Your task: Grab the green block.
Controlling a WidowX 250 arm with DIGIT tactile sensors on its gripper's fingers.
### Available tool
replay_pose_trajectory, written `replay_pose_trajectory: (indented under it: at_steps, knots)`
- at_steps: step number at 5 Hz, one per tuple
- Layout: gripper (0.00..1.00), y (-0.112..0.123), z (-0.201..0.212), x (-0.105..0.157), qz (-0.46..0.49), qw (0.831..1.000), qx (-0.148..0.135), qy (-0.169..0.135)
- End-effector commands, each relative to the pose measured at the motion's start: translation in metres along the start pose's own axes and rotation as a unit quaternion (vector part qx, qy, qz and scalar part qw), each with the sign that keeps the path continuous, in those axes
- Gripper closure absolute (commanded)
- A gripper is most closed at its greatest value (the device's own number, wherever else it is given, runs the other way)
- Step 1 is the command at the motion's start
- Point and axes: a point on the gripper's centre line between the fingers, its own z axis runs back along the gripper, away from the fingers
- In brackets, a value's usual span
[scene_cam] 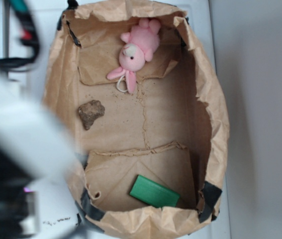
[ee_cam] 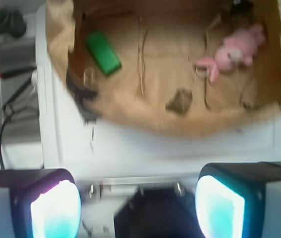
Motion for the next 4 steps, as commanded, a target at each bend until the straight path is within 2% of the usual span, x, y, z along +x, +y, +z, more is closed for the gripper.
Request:
replay_pose_trajectory:
  at_steps: [1, 2, 3, 4]
  knots:
    - [0.00, 0.017, -0.031, 0.070, 0.006, 0.998, 0.021, -0.065]
    - [0.00, 0.016, -0.054, 0.085, -0.022, 0.997, -0.007, -0.073]
    - [0.00, 0.009, -0.082, 0.083, -0.048, 0.995, 0.001, -0.089]
    - [0.00, 0.010, -0.105, 0.080, -0.077, 0.993, 0.015, -0.092]
